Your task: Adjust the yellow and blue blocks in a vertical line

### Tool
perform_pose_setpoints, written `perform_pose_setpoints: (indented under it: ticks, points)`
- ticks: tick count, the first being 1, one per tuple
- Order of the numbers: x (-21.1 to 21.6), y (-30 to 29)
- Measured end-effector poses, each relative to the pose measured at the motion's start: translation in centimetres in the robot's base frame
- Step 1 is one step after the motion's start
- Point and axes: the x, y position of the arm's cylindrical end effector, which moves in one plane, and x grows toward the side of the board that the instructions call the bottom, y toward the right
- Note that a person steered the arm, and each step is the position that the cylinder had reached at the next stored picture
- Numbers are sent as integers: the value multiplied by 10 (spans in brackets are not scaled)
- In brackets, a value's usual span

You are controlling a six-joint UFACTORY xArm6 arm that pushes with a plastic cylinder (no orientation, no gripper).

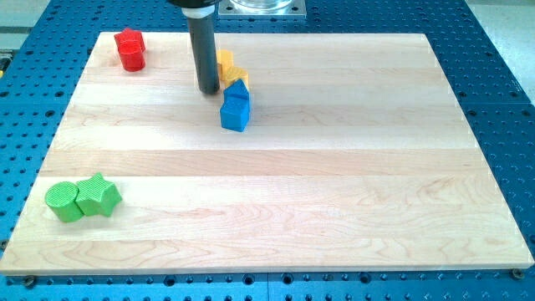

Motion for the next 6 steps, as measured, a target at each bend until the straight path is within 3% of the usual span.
perform_pose_setpoints:
  ticks: [1, 2, 3, 4, 5, 6]
  points:
    - [28, 7]
    - [82, 7]
    - [108, 76]
    - [68, 142]
    - [26, 125]
    - [10, 92]
